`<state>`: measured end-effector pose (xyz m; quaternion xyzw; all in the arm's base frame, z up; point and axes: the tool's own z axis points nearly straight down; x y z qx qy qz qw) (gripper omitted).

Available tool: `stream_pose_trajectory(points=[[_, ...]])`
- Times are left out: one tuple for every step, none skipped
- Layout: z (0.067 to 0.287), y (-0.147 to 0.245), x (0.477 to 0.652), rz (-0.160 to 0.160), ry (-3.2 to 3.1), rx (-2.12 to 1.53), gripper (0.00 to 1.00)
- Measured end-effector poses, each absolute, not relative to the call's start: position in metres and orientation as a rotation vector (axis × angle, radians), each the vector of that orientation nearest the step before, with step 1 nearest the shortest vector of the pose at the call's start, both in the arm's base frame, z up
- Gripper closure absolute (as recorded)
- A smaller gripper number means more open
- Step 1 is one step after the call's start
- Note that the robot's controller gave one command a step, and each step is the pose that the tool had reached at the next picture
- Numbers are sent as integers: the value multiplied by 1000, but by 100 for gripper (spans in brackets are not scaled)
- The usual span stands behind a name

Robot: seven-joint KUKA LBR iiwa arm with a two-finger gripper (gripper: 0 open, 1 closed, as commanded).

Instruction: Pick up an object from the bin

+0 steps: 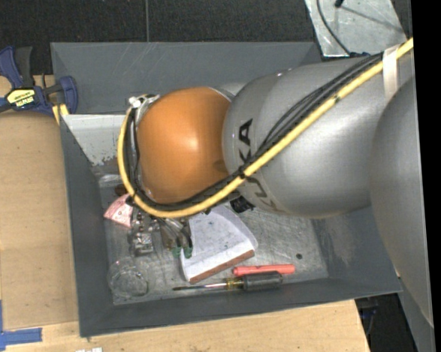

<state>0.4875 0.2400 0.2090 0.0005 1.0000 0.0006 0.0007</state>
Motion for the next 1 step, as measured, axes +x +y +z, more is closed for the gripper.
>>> stream_pose_trajectory(points=[[209, 240, 488, 2, 3140, 3, 0]])
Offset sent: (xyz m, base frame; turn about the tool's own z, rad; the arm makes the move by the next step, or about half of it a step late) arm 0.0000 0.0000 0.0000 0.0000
